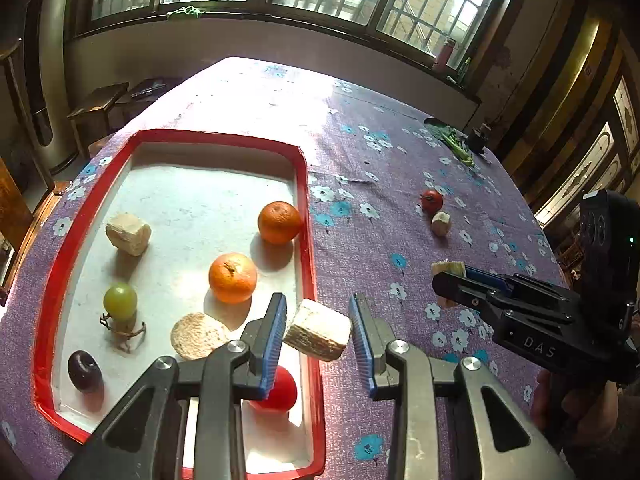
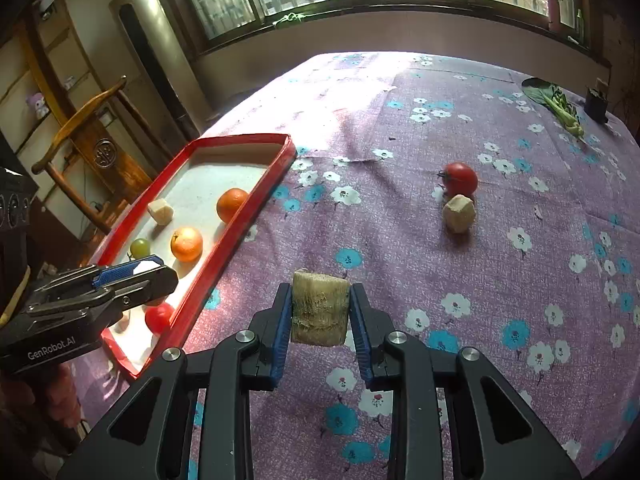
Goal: Organize fruits
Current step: 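Carry both beige blocks over the tray, then open both grippers to drop the beige blocks in the tray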
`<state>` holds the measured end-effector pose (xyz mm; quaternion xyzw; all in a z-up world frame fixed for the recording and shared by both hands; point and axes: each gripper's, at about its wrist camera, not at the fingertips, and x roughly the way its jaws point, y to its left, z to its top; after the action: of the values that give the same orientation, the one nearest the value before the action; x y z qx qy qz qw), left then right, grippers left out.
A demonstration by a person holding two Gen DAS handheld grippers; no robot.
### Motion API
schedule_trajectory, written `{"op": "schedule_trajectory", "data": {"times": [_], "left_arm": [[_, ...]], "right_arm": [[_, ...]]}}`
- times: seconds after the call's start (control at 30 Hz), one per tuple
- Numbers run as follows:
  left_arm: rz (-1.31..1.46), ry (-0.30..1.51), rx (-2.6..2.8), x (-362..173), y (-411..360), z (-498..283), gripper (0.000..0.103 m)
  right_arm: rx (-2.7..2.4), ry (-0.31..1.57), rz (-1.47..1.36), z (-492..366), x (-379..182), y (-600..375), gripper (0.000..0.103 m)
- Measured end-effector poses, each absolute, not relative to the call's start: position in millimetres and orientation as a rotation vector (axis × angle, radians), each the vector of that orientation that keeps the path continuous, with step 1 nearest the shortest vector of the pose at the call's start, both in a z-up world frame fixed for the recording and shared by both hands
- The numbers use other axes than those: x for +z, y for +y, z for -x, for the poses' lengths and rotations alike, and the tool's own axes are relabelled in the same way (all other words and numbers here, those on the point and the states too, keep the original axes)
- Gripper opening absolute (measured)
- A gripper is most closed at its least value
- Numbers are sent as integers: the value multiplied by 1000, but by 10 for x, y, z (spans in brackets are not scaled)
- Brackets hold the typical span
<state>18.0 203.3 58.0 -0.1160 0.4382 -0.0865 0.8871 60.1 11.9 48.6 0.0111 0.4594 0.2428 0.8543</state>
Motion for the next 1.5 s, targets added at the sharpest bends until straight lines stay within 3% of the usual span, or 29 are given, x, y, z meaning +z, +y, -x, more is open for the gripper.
{"op": "schedule_trajectory", "data": {"times": [0.6,1.5], "left_arm": [[244,920,-2,519,3018,-849,35],[232,1000,53,124,3119,-1416,35]], "right_arm": [[655,952,25,-1299,506,1351,27],[681,989,210,-1546,120,1897,27]]}}
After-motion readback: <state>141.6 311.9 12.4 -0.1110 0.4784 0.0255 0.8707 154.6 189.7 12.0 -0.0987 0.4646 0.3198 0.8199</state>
